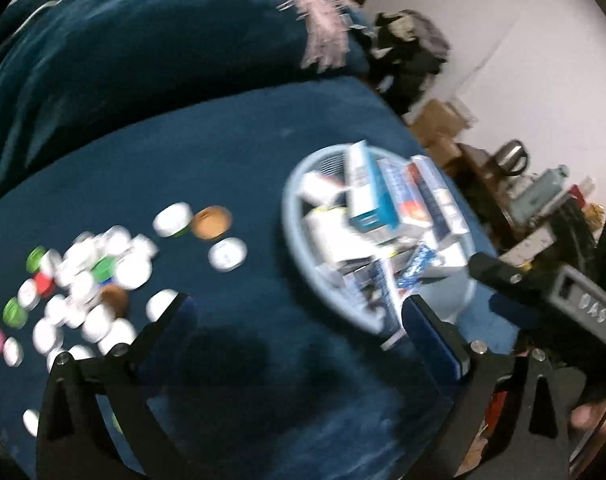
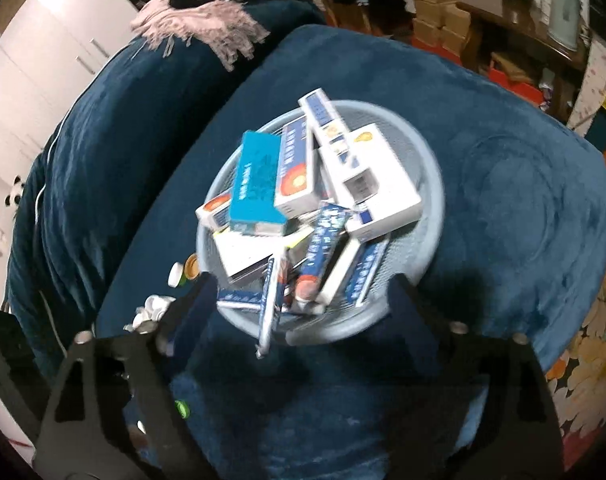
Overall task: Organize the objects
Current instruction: 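Carry both tubes over the basket and open both grippers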
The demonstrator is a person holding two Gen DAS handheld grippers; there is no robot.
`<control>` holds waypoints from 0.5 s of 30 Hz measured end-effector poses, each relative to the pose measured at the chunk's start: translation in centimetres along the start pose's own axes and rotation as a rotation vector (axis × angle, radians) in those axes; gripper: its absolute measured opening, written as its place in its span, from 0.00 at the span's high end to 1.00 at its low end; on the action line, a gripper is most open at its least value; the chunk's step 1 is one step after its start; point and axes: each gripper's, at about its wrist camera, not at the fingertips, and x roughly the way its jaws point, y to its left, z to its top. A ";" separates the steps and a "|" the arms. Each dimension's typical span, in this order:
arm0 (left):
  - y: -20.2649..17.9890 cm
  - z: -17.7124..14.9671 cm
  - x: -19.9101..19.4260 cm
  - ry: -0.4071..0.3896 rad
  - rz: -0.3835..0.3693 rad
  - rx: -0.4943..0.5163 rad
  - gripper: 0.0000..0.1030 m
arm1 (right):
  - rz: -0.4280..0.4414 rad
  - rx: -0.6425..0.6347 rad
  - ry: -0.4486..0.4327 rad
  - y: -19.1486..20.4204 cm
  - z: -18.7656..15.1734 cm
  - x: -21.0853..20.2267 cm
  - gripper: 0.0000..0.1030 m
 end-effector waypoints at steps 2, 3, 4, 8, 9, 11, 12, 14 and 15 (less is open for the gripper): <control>1.8 -0.7 -0.1 0.030 0.037 -0.023 0.01 | 0.010 -0.012 0.032 0.8 -0.4 0.6 0.12; 2.4 -1.0 -0.2 0.037 0.050 -0.027 0.01 | 0.014 -0.018 0.052 1.3 -0.6 1.0 0.12; 3.0 -1.2 -0.3 0.042 0.064 -0.029 0.01 | 0.018 -0.023 0.061 1.7 -0.8 1.3 0.12; 6.1 -2.1 -1.1 0.037 0.115 -0.058 0.01 | 0.046 -0.063 0.062 3.8 -1.1 1.5 0.12; 6.7 -2.2 -1.2 0.042 0.121 -0.069 0.01 | 0.045 -0.071 0.065 4.1 -1.2 1.7 0.12; 7.9 -2.4 -1.3 0.050 0.131 -0.084 0.01 | 0.038 -0.078 0.091 4.7 -1.4 2.4 0.12; 8.3 -2.5 -1.4 0.051 0.135 -0.089 0.01 | 0.063 -0.067 0.122 4.9 -1.6 3.1 0.12; 9.2 -2.6 -1.6 0.052 0.141 -0.101 0.01 | 0.159 -0.014 0.178 4.8 -1.5 4.4 0.12; 9.6 -2.7 -1.7 0.055 0.138 -0.110 0.01 | 0.165 0.006 0.189 4.8 -1.5 4.9 0.12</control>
